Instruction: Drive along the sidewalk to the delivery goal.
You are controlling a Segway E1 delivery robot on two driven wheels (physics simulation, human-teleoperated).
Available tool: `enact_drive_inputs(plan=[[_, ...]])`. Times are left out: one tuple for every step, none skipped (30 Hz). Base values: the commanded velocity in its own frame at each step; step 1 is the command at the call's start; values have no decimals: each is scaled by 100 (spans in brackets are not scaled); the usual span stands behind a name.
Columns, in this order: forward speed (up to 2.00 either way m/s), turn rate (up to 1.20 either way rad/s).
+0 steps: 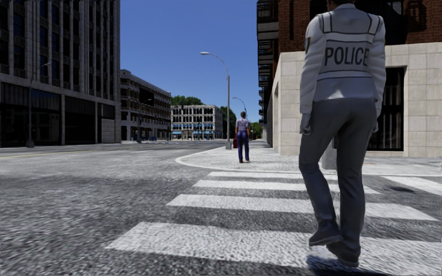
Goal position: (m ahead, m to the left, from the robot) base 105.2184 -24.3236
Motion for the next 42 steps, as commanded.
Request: enact_drive_inputs(plan=[[104,0],[103,0],[102,0],[102,0],[102,0],[101,0],[100,0],[99,0],[99,-3],[99,-3],[98,-32],[98,-42],[98,-45],[98,-45],[98,-6],[98,0],[97,0],[97,0],[97,0],[97,0],[97,0],[97,0],[97,0],[97,0],[97,0],[97,0],[97,-47],[97,-65],[97,-65],[97,-73],[97,-76],[97,-76],[97,-76],[97,-5],[97,0],[97,0],[97,0],[97,0],[97,0],[97,0],[97,0],[97,0]])
